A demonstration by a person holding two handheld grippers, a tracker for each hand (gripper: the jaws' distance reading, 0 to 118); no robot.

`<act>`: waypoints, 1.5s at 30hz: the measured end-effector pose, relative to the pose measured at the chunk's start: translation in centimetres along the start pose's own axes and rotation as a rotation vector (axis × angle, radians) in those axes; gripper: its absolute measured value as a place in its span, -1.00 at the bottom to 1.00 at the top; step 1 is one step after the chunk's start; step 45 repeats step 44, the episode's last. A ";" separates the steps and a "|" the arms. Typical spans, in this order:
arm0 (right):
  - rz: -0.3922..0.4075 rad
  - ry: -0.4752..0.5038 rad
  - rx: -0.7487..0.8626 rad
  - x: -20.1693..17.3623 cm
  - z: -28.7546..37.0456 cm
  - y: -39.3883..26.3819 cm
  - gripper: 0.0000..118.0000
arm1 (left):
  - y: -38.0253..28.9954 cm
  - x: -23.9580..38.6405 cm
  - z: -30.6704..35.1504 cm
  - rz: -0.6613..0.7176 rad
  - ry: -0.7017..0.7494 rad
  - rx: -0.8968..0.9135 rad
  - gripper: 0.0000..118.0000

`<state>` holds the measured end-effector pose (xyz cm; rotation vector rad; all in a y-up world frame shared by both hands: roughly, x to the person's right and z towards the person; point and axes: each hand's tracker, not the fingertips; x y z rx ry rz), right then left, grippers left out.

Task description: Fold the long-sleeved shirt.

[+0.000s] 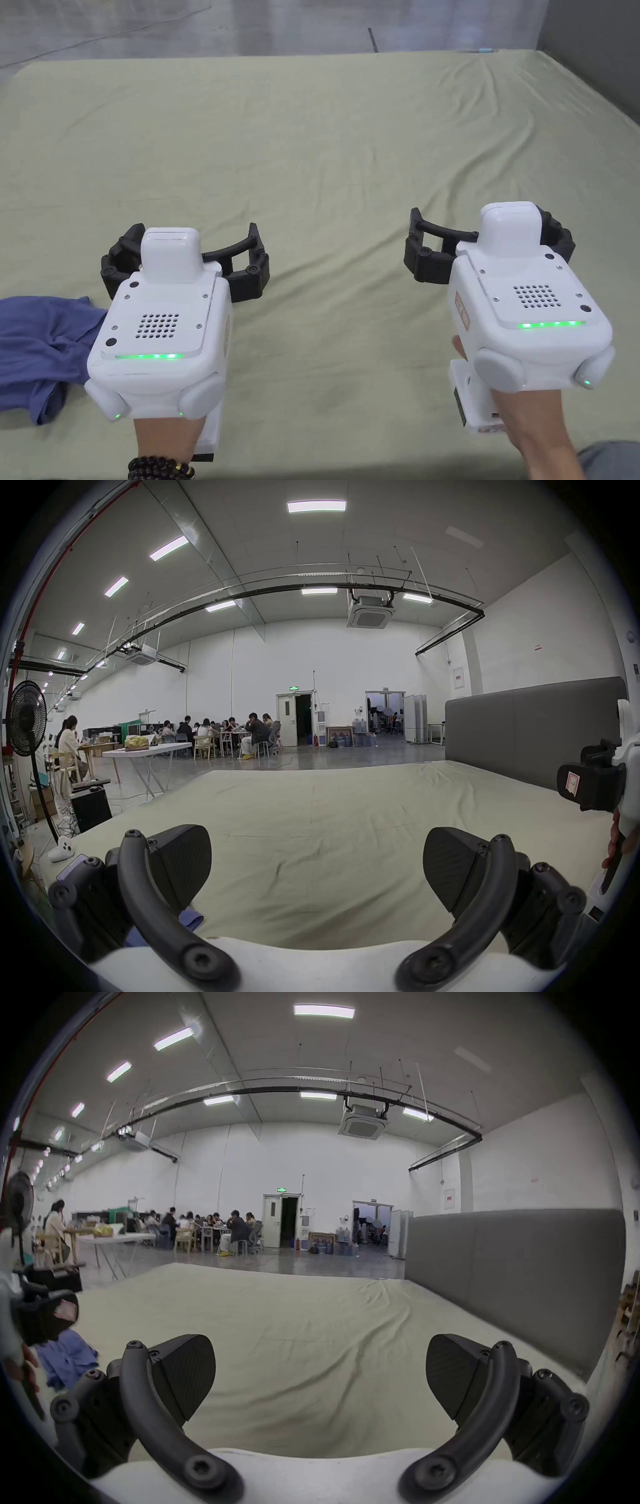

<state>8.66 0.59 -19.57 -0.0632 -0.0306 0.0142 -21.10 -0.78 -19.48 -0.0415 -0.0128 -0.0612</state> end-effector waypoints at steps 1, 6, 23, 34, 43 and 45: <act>-0.056 0.032 -0.006 0.1 0.0 0.4 1.00 | 0.0 0.0 0.0 -0.001 0.000 0.000 1.00; -0.072 -0.093 -0.077 -1.2 -0.2 2.4 1.00 | 0.1 0.0 0.0 -0.001 0.004 -0.001 1.00; -0.062 -0.184 -0.162 -2.3 -1.3 2.0 1.00 | 0.4 -0.1 0.0 -0.001 0.001 0.000 1.00; 0.047 -0.092 -0.146 -1.1 -0.3 1.4 1.00 | 0.4 0.0 -0.1 0.002 0.004 0.002 1.00; 0.081 -0.069 -0.085 -2.0 0.0 0.4 1.00 | 0.2 0.2 0.2 0.005 0.001 -0.006 1.00; 0.082 -0.065 -0.080 -1.9 0.0 0.4 1.00 | 0.2 0.2 0.2 0.002 0.001 -0.007 1.00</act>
